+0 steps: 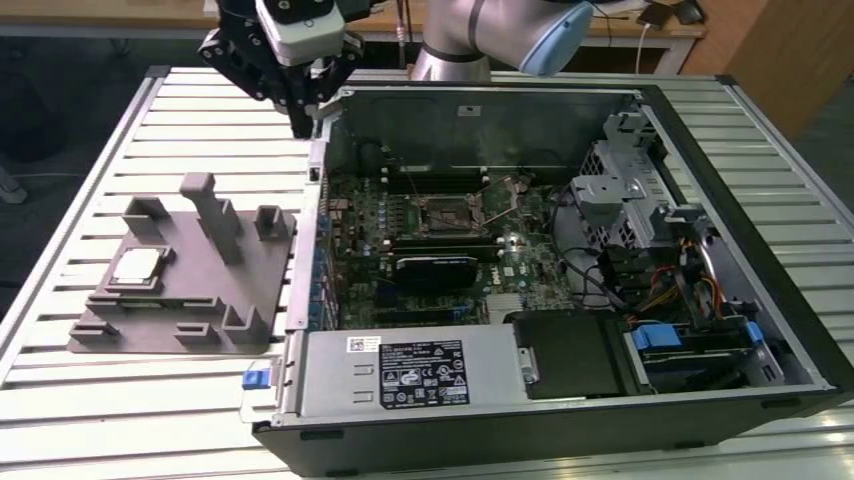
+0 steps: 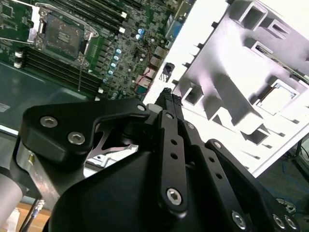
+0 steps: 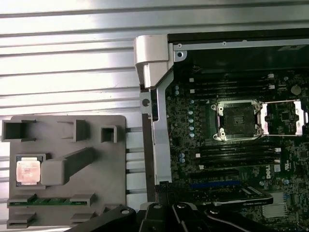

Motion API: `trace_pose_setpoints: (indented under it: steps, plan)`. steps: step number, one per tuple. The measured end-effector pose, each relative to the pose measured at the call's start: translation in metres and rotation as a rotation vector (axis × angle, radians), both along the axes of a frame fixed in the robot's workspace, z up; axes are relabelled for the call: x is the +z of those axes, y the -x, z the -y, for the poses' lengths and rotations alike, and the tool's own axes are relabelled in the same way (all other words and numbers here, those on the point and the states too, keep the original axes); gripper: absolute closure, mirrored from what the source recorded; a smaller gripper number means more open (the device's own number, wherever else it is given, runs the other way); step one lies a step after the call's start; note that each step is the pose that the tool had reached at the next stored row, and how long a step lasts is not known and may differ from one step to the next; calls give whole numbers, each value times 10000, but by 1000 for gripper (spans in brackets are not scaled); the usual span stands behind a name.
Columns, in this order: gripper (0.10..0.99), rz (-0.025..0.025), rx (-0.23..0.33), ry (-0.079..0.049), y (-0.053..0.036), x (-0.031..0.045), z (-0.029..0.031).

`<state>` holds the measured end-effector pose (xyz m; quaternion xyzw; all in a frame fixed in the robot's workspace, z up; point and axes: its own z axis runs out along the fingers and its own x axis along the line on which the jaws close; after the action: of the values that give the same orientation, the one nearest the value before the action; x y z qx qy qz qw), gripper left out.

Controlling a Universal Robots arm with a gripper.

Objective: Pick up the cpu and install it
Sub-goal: 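Reach for the cpu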

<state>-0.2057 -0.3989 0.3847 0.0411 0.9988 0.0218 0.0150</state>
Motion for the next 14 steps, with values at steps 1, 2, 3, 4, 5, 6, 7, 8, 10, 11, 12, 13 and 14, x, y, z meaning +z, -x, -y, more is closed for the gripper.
trace_pose_setpoints:
  steps: [1, 2, 3, 4, 5, 6, 7, 8, 10, 11, 12, 13, 14]
  plan:
    - [980, 1, -2, 0, 17, -4, 0]
    - [980, 1, -4, -1, 36, -9, 0]
    - [980, 1, -7, 0, 53, -13, 0]
    - [980, 1, -9, -1, 69, -17, 0]
    - [980, 1, -10, -1, 85, -22, 0]
    - [980, 1, -12, -1, 101, -27, 0]
    - [980, 1, -15, 0, 119, -33, 0]
    - [980, 1, -18, -1, 137, -38, 0]
    - [980, 0, -24, 0, 173, -48, 0]
    - [980, 0, -27, 0, 191, -53, 0]
    - [980, 0, -29, 0, 209, -59, 0]
    - [980, 1, -32, 0, 225, -64, 0]
    - [980, 1, -35, -1, 239, -69, 0]
